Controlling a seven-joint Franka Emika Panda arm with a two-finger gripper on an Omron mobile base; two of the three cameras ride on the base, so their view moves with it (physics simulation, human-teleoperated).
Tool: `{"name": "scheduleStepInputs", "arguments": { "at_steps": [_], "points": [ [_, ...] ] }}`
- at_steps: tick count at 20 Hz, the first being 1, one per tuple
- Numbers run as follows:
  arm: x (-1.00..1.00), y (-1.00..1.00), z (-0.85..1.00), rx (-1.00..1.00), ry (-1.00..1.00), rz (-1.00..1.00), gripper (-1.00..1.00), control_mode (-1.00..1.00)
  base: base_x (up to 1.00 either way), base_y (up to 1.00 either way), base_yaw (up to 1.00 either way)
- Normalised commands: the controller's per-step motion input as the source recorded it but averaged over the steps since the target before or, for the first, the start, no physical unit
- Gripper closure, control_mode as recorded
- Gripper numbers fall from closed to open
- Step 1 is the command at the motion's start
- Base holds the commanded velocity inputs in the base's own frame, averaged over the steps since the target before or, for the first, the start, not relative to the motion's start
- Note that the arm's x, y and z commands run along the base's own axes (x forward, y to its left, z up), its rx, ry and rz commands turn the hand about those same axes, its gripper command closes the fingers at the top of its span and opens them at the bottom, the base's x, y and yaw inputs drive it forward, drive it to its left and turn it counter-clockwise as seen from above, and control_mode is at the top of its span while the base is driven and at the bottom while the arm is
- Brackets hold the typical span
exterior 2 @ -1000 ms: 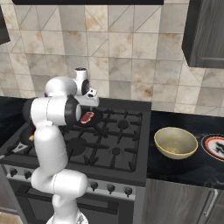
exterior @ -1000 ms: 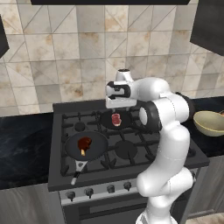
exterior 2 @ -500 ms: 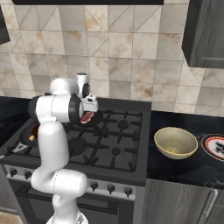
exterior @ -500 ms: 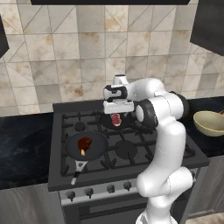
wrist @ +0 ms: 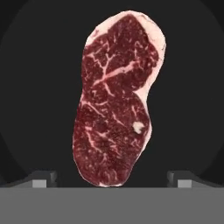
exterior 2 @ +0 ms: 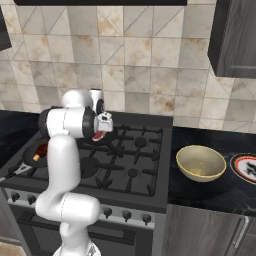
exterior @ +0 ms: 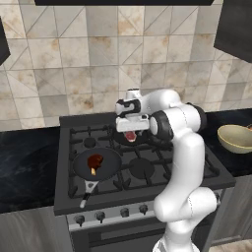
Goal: Place one of the steaks on the plate and the other in the bowl. Then place the bowl in the fridge.
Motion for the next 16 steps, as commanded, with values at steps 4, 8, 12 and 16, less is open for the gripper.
{"name": "scheduleStepInputs", "arguments": {
  "at_steps": [4,8,12,16],
  "points": [
    [0.02,0.0,-0.44,0.0,0.06,0.0,-1.0,-1.0,0.0,0.0,0.0],
    [0.04,0.04,-0.18,0.0,0.02,0.0,-1.0,-1.0,0.0,0.0,0.0],
    [0.11,0.0,-0.2,0.0,0.0,0.0,-1.0,-1.0,0.0,0.0,0.0],
    [0.17,0.02,-0.31,0.0,-0.01,0.0,-1.0,-1.0,0.0,0.0,0.0]
  ]
}}
